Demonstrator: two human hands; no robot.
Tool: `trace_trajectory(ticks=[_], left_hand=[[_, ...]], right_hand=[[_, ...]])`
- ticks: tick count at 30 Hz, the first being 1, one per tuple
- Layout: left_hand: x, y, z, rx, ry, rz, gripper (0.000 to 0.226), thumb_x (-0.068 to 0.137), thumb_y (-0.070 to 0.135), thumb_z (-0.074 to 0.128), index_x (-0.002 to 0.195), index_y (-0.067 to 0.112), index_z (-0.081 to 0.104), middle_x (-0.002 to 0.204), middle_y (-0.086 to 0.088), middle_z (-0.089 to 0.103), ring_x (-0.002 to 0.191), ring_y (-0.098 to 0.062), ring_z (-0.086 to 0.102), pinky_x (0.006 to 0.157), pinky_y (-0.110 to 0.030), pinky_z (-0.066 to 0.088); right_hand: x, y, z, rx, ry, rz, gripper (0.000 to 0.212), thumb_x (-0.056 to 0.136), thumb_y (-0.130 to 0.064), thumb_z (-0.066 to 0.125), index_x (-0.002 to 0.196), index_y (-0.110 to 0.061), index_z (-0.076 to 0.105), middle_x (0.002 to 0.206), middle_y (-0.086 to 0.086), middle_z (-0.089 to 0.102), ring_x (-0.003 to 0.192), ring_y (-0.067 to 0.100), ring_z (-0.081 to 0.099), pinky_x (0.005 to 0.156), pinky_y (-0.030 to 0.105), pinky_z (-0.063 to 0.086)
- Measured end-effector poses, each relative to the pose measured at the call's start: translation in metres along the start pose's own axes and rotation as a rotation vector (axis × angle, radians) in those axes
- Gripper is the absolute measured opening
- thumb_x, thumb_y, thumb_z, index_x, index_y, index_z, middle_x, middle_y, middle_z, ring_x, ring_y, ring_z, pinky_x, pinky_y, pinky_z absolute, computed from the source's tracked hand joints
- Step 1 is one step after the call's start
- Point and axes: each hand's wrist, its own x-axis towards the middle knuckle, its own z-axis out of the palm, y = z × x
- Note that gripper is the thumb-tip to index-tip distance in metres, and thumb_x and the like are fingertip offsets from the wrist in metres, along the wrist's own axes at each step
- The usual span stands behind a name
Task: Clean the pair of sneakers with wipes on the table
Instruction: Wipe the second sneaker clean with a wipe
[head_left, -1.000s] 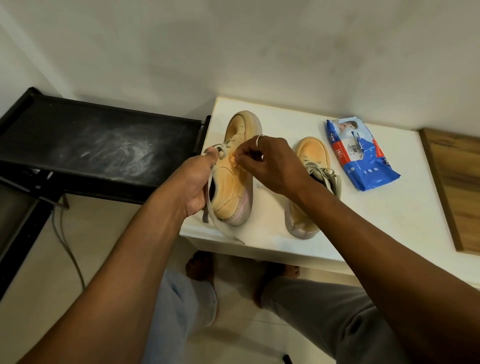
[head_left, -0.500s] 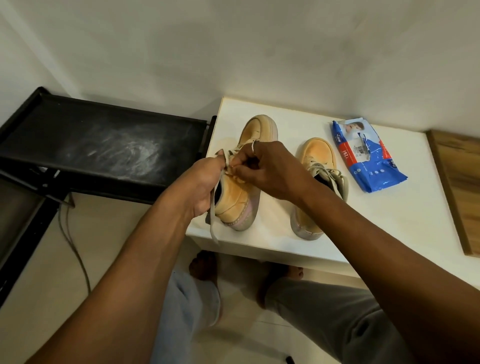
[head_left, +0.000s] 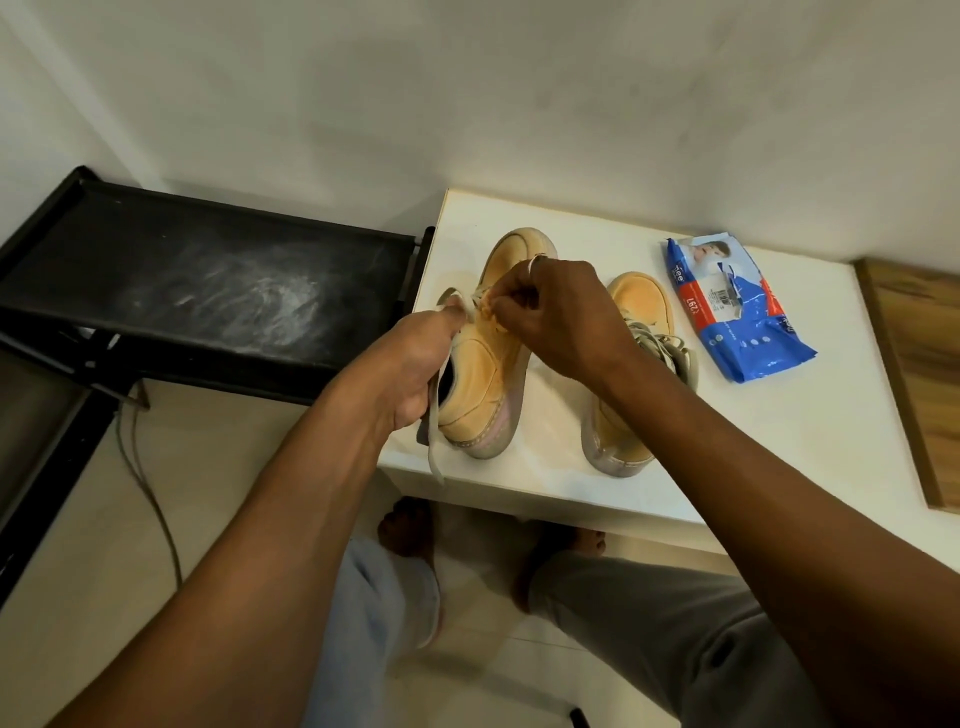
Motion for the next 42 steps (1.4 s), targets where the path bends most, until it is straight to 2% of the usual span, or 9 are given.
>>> trace_trajectory(ticks=[4, 8, 14, 18, 23, 28, 33, 38, 42], left_hand=[[0.001, 0.001, -0.003, -0.05, 0.009, -0.005, 0.046, 0.105, 0.049, 0.04, 0.116, 0.017, 0.071, 0.111, -0.012, 0.074, 0.106, -0.031, 0.07, 0.099, -0.049, 0.054], [0.0, 0.001, 0.0, -0.035, -0.001, 0.004, 0.042, 0.105, 0.046, 0.043, 0.117, 0.016, 0.069, 0.108, -0.012, 0.074, 0.104, -0.03, 0.07, 0.098, -0.048, 0.055], [-0.002, 0.002, -0.002, -0.075, 0.012, 0.012, 0.047, 0.106, 0.047, 0.039, 0.115, 0.016, 0.073, 0.11, -0.012, 0.075, 0.104, -0.03, 0.071, 0.098, -0.048, 0.055], [-0.002, 0.003, 0.001, -0.09, 0.013, 0.002, 0.045, 0.106, 0.047, 0.04, 0.118, 0.016, 0.069, 0.109, -0.013, 0.075, 0.103, -0.03, 0.072, 0.098, -0.049, 0.054], [-0.002, 0.002, -0.001, -0.113, 0.013, 0.0, 0.049, 0.106, 0.049, 0.036, 0.116, 0.016, 0.072, 0.109, -0.013, 0.076, 0.103, -0.03, 0.072, 0.097, -0.048, 0.055], [-0.003, 0.003, 0.0, -0.106, -0.007, -0.003, 0.048, 0.107, 0.047, 0.037, 0.116, 0.014, 0.07, 0.101, -0.012, 0.077, 0.098, -0.029, 0.073, 0.09, -0.044, 0.058], [-0.003, 0.002, -0.003, -0.113, 0.003, -0.001, 0.048, 0.108, 0.046, 0.035, 0.114, 0.016, 0.071, 0.108, -0.013, 0.076, 0.102, -0.029, 0.072, 0.093, -0.045, 0.057], [-0.003, 0.002, 0.0, -0.084, -0.015, -0.008, 0.047, 0.107, 0.047, 0.038, 0.114, 0.015, 0.071, 0.098, -0.01, 0.076, 0.095, -0.026, 0.073, 0.084, -0.04, 0.059], [-0.001, 0.001, -0.002, -0.109, 0.008, -0.01, 0.047, 0.105, 0.049, 0.041, 0.115, 0.015, 0.072, 0.11, -0.014, 0.075, 0.103, -0.031, 0.072, 0.097, -0.048, 0.056]], right_hand=[[-0.007, -0.008, -0.003, 0.108, -0.226, -0.057, 0.014, 0.091, -0.026, 0.066, 0.101, -0.019, 0.075, 0.091, -0.006, 0.072, 0.079, 0.006, 0.065, 0.068, 0.016, 0.051], [0.002, 0.001, -0.001, -0.025, 0.014, 0.024, 0.017, 0.09, -0.026, 0.065, 0.102, -0.019, 0.076, 0.087, -0.004, 0.072, 0.068, 0.005, 0.058, 0.058, 0.016, 0.045], [-0.01, -0.011, 0.003, 0.114, -0.176, -0.027, 0.016, 0.09, -0.029, 0.068, 0.099, -0.017, 0.075, 0.089, -0.005, 0.073, 0.077, 0.007, 0.067, 0.067, 0.017, 0.053], [-0.002, -0.004, 0.005, 0.015, 0.034, 0.069, 0.014, 0.089, -0.027, 0.067, 0.096, -0.017, 0.075, 0.085, -0.006, 0.071, 0.068, 0.005, 0.06, 0.058, 0.017, 0.045], [-0.011, -0.013, 0.006, 0.143, -0.145, 0.028, 0.013, 0.089, -0.029, 0.069, 0.093, -0.018, 0.074, 0.084, -0.007, 0.07, 0.074, 0.005, 0.065, 0.062, 0.013, 0.047], [-0.001, -0.002, 0.005, 0.102, 0.008, 0.099, 0.012, 0.087, -0.025, 0.069, 0.09, -0.017, 0.076, 0.081, -0.004, 0.073, 0.073, 0.008, 0.066, 0.067, 0.026, 0.056], [-0.009, -0.011, 0.003, 0.223, -0.201, 0.025, 0.012, 0.089, -0.027, 0.07, 0.093, -0.017, 0.075, 0.082, -0.008, 0.072, 0.075, 0.005, 0.068, 0.069, 0.018, 0.056], [0.002, 0.004, 0.004, 0.029, 0.049, 0.084, 0.014, 0.087, -0.025, 0.067, 0.095, -0.018, 0.077, 0.085, -0.004, 0.073, 0.073, 0.008, 0.065, 0.065, 0.025, 0.055], [-0.004, -0.002, -0.001, 0.158, -0.195, 0.018, 0.013, 0.089, -0.027, 0.069, 0.096, -0.018, 0.076, 0.085, -0.008, 0.072, 0.076, 0.007, 0.067, 0.069, 0.022, 0.055]])
